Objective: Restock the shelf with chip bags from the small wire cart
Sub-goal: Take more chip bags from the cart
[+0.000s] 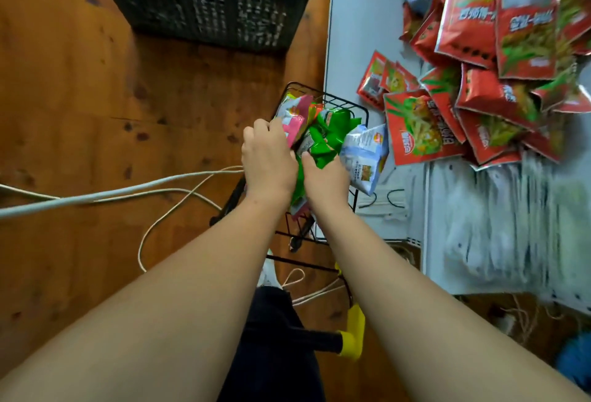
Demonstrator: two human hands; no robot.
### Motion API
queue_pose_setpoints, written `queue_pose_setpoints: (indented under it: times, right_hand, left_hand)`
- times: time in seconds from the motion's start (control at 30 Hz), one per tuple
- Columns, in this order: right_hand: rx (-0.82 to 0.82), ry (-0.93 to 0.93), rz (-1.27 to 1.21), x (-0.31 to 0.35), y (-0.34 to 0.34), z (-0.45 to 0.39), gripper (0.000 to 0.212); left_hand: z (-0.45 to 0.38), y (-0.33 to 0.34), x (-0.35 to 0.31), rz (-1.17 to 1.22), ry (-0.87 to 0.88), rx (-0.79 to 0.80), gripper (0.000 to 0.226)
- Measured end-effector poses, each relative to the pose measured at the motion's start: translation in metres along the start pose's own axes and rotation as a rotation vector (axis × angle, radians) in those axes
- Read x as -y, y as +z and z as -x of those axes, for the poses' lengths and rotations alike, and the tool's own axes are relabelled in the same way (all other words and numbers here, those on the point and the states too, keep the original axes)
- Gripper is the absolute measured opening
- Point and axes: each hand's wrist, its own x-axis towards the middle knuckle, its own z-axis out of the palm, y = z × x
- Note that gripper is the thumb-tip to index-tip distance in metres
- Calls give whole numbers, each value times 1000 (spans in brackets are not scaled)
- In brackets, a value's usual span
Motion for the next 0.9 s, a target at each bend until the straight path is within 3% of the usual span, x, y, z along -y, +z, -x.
queue_pose_setpoints:
  times: [0.23,0.37,0.4,0.47,0.6,0.73,0.9]
  right_hand:
    - [28,209,-226,42,-57,83,35]
    - [64,190,-340,70,-102,167,60]
    - [72,207,-408,78,-115,194,55]
    - [115,243,-570,86,-141,244,33]
    - [226,205,-725,92,-202,333,24]
    - [264,189,-890,69,-261,395,46]
    - [190,248,-1059,17,-332,466,75]
  left_hand:
    - [48,-105,10,386,-45,51,18]
    - [109,-192,5,607,-100,210,22]
    - [129,-214,0,629,-84,252,25]
    - [173,-257,-13,622,-9,339,35]
    - [256,-323,-44,647,189,549,58]
    - [318,-356,-80,493,436,634,86]
    - [390,-356,-138,198,701,713,119]
